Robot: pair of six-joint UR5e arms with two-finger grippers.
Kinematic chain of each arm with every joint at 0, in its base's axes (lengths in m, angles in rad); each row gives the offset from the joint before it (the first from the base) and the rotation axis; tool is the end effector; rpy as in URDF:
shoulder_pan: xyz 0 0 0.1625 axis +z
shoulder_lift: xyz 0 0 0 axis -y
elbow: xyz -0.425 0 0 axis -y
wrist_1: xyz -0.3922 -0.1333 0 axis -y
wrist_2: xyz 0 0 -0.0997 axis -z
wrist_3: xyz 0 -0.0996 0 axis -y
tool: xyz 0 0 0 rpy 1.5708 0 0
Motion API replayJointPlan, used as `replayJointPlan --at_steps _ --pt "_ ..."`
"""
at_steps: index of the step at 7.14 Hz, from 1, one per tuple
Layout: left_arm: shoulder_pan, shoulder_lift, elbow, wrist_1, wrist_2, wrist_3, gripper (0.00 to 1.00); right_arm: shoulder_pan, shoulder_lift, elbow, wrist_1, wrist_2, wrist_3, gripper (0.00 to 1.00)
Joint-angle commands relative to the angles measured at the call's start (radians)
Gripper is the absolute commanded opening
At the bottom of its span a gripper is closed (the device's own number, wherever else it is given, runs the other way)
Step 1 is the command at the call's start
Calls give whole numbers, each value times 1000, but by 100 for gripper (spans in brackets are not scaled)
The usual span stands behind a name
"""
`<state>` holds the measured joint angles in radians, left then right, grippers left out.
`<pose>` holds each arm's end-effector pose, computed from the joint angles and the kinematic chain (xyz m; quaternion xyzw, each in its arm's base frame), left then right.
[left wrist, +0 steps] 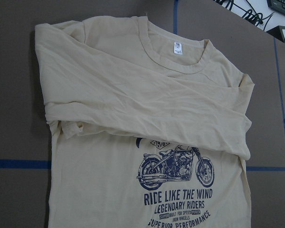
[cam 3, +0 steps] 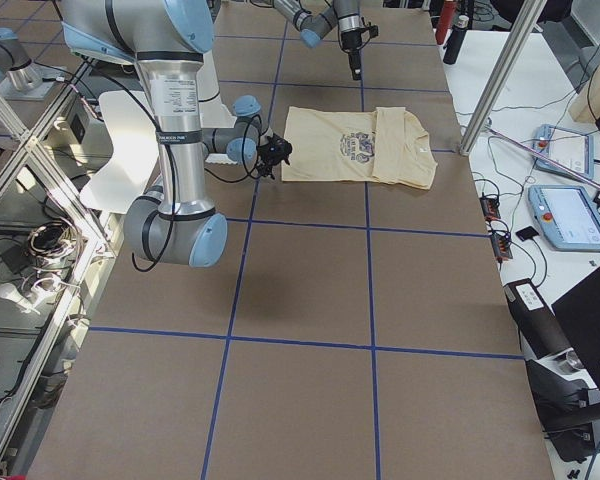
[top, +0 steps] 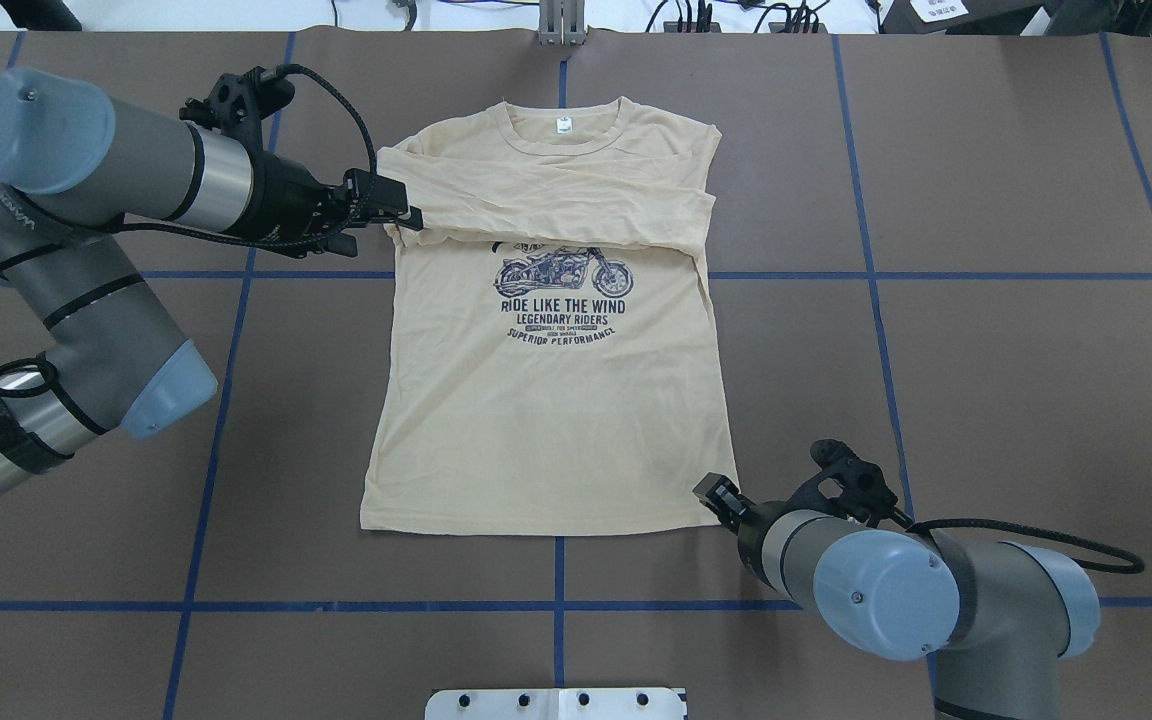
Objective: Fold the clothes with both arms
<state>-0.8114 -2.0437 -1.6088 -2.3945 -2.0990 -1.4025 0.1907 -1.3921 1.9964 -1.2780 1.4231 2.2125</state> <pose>0.3822 -0.5233 0.2723 0.1001 0.6236 -0.0864 0.7704 -0.4997 -0.2472 0.3414 -0.0319 -0.4364 0.3926 0.8090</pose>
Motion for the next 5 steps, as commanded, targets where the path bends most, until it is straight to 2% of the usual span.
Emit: replayJointPlan --at_steps 1,4,5 --pt "1 0 0 0 11 -1 99 9 -2 -17 0 2 1 81" --pt "1 2 -2 0 11 -1 99 12 1 -25 0 5 -1 77" --pt "0 4 -2 0 11 -1 99 13 1 -25 0 7 -1 59"
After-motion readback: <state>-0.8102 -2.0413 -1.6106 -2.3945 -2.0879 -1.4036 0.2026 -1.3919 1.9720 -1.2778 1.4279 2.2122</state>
